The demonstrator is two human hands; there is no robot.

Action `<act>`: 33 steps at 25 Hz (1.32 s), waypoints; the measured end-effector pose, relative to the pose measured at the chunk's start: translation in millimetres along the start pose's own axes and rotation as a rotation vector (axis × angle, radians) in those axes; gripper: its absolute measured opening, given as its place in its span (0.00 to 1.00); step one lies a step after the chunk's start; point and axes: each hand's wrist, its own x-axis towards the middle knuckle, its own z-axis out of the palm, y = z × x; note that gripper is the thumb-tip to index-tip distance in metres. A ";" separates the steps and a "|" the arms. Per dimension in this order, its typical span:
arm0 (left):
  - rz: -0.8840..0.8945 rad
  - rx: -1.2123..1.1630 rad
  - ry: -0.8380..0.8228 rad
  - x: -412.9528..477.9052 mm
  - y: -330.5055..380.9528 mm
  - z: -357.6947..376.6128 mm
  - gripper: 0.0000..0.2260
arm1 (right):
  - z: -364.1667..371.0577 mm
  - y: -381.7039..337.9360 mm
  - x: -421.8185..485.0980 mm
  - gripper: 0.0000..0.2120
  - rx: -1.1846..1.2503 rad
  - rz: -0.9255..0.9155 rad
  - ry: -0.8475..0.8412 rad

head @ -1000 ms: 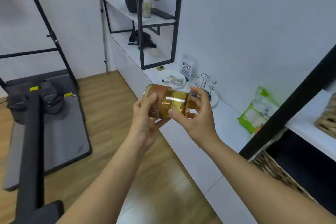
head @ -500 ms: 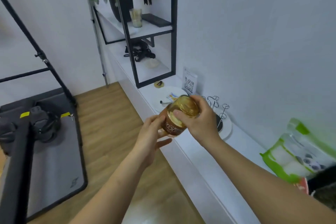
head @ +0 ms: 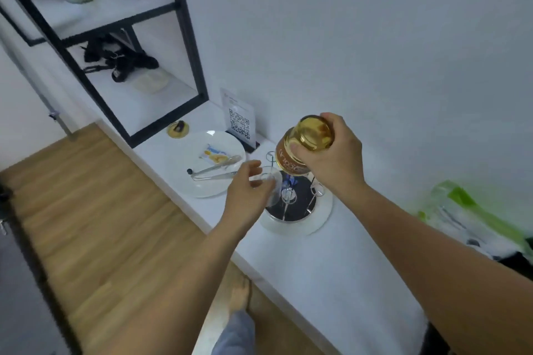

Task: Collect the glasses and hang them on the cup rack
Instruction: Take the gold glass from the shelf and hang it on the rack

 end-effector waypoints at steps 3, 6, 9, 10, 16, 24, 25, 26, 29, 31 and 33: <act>0.122 0.000 -0.043 79.1 19.1 7.3 0.14 | 23.6 19.5 41.2 0.35 -0.097 0.044 0.047; 0.182 -0.043 -0.192 135.1 39.4 15.8 0.11 | 50.2 33.1 71.2 0.37 -0.190 0.106 0.002; 0.142 -0.036 -0.357 174.6 32.8 29.1 0.11 | 75.5 49.2 97.4 0.37 -0.229 0.205 -0.016; 0.121 -0.021 -0.390 184.5 28.0 32.2 0.11 | 82.8 56.4 103.5 0.37 -0.247 0.229 -0.026; 0.087 0.192 -0.547 223.7 -3.7 47.3 0.12 | 120.3 105.1 119.0 0.34 -0.386 0.445 -0.210; 0.065 0.497 -0.729 258.4 -33.4 62.6 0.18 | 135.9 133.5 127.8 0.32 -0.514 0.581 -0.354; 0.065 0.505 -0.735 260.6 -33.5 62.7 0.17 | 134.4 131.5 130.3 0.33 -0.525 0.592 -0.380; 0.071 0.518 -0.736 261.8 -31.8 61.4 0.17 | 132.3 128.4 131.8 0.34 -0.538 0.607 -0.415; 0.102 0.533 -0.687 262.9 -18.5 52.8 0.16 | 125.3 115.7 134.8 0.43 -0.572 0.634 -0.504; 0.126 0.491 -0.635 264.8 -4.6 45.1 0.15 | 120.3 106.3 140.3 0.48 -0.615 0.627 -0.544; 0.181 0.454 -0.577 263.9 15.4 33.1 0.16 | 112.8 89.2 149.7 0.49 -0.658 0.581 -0.556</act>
